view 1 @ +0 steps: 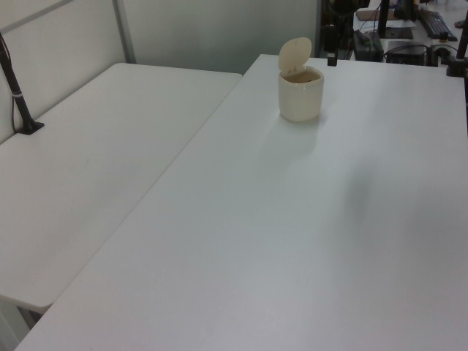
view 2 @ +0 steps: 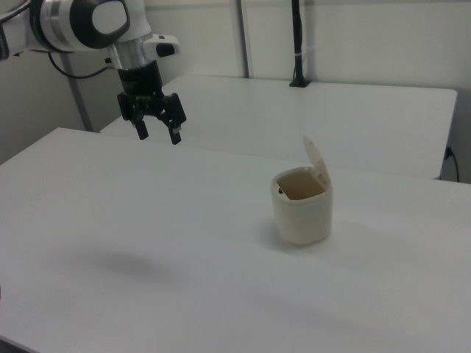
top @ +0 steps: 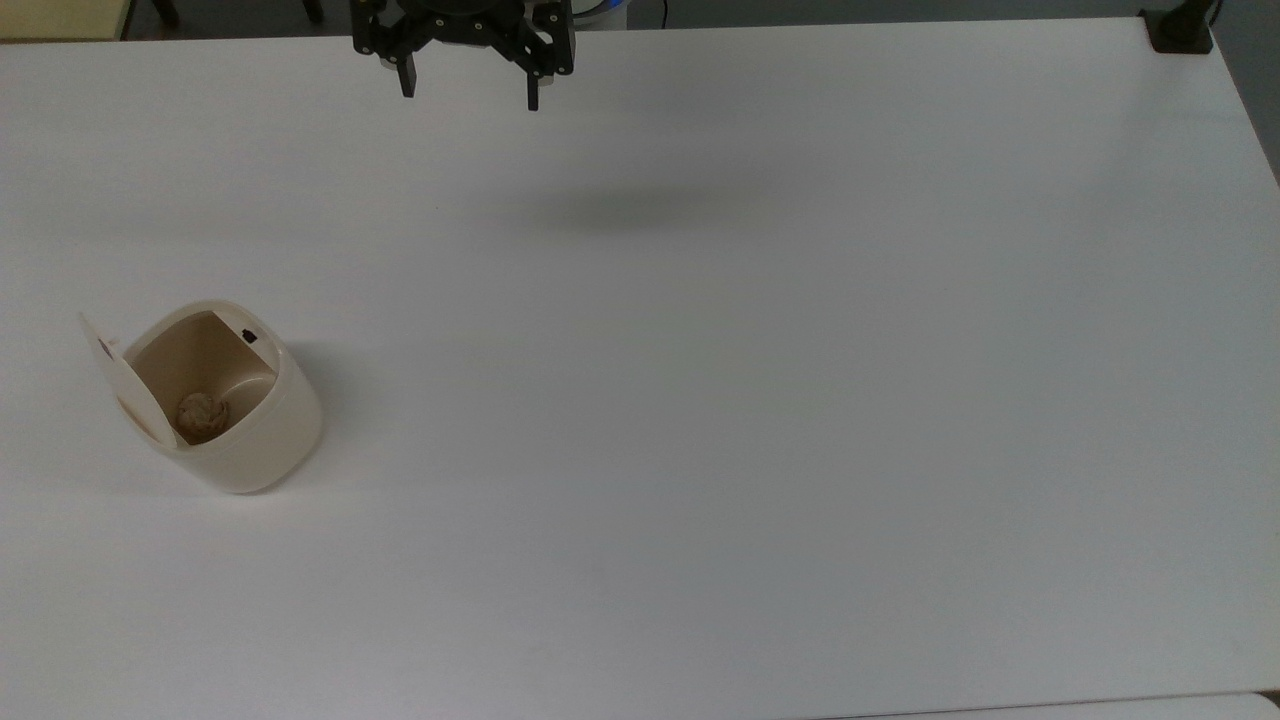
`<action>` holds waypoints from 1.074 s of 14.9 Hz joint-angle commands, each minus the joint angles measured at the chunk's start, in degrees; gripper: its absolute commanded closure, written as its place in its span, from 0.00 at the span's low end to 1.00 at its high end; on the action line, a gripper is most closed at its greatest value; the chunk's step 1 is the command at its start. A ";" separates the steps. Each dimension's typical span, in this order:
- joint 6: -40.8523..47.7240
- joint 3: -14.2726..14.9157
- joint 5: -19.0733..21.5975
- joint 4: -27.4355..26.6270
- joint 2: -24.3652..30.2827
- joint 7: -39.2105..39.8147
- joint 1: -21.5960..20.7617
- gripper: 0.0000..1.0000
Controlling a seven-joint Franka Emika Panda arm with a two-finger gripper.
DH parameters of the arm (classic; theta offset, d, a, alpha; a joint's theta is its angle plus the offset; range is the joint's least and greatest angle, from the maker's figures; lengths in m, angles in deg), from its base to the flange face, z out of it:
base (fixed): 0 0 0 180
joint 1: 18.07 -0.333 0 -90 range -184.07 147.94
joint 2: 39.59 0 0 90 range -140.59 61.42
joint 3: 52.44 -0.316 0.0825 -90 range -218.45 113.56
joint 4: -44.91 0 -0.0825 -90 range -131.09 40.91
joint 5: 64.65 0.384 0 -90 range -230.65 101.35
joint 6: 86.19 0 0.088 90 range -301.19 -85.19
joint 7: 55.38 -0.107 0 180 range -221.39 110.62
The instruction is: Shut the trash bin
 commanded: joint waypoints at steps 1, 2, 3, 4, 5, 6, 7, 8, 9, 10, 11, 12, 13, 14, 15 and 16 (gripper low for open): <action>1.09 0.28 -0.75 -1.73 2.11 0.54 -0.52 0.00; 1.09 0.28 -0.75 -1.73 2.11 1.06 -0.52 0.00; 1.09 0.28 -0.75 -1.73 2.11 1.15 -0.60 0.00; 1.09 0.28 -0.75 -1.73 2.03 1.16 -0.60 0.00; 1.00 0.28 -0.75 -1.73 2.02 1.24 -0.60 0.00; 1.00 0.28 -0.75 -1.64 2.02 1.24 -0.60 0.00; 0.91 0.28 -0.75 -1.73 1.94 1.24 -0.60 0.00; 0.83 0.28 -0.75 -1.73 1.85 1.42 -0.60 0.02; 0.83 0.28 -0.75 -1.73 1.85 2.20 -0.52 0.12; 0.83 0.28 -0.75 -1.73 1.85 3.52 -0.43 0.24; 0.91 0.28 -0.66 -1.73 1.76 5.01 -0.34 0.44; 0.83 0.28 -0.66 -1.73 1.76 5.02 -0.34 0.54; 0.83 0.28 -0.57 -1.73 1.67 5.02 -0.34 0.61; 0.74 0.28 -0.57 -1.73 1.67 5.02 -0.43 0.64; 0.56 0.28 -0.66 -1.73 1.59 5.02 -0.43 0.72; 0.47 0.28 -0.66 -1.64 1.50 5.02 -0.34 0.77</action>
